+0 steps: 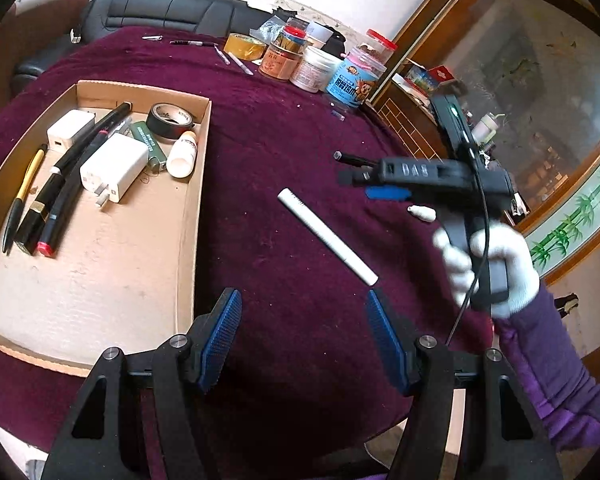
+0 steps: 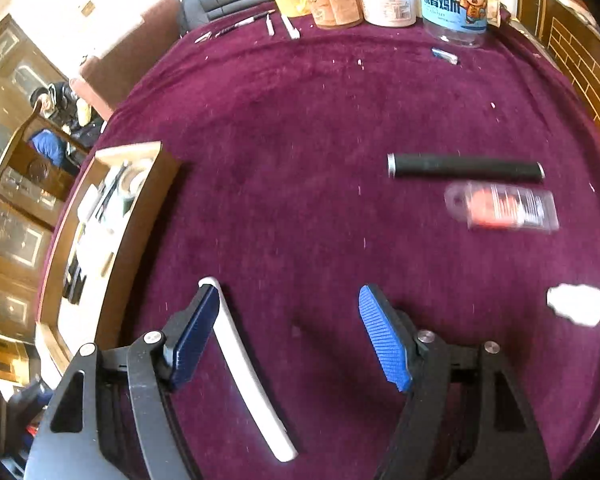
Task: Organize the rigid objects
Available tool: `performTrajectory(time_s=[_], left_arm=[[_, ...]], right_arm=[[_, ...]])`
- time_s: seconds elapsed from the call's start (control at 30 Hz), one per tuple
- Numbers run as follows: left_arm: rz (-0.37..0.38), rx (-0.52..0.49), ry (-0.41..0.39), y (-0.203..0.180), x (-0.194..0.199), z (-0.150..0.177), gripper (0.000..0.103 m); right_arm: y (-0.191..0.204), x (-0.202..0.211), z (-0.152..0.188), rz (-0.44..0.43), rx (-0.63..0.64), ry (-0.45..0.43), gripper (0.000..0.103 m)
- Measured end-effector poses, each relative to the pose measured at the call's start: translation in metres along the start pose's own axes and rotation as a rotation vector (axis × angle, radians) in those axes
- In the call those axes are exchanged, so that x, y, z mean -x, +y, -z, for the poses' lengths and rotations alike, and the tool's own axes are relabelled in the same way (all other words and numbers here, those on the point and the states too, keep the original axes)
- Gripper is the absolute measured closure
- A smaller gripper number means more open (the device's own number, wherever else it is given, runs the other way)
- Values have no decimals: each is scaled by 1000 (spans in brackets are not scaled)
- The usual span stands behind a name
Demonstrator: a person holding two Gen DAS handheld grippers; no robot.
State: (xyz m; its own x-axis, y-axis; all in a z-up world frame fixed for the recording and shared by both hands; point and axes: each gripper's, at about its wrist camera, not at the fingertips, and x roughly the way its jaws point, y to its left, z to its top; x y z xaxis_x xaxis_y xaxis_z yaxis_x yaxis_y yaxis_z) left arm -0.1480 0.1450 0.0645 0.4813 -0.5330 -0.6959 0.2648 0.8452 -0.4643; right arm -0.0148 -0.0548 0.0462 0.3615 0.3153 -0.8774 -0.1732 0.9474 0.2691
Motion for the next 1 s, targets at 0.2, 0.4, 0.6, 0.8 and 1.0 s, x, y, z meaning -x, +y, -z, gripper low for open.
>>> performTrajectory(time_s=[0.2,0.4,0.6,0.8,1.0], left_arm=[[49,-9,103,-16,-27,-5,44],[-53,-11,140,-37,-98,-39,45],[-193,-135,116,-63,-156,-51,46],[-156,-117,183,-47,-147,-52,92],[-176,-63,174,-31,-130,-42,92]], right_arm=[[-48,42,19,109,-103,-166,30],[-97,72,40,114,-238,-235,30],[-135,86,54,131,-298,-260,30],[-156,84,40,115,-313,-302,30],[-172,55,-19,143,-306,-313,30]])
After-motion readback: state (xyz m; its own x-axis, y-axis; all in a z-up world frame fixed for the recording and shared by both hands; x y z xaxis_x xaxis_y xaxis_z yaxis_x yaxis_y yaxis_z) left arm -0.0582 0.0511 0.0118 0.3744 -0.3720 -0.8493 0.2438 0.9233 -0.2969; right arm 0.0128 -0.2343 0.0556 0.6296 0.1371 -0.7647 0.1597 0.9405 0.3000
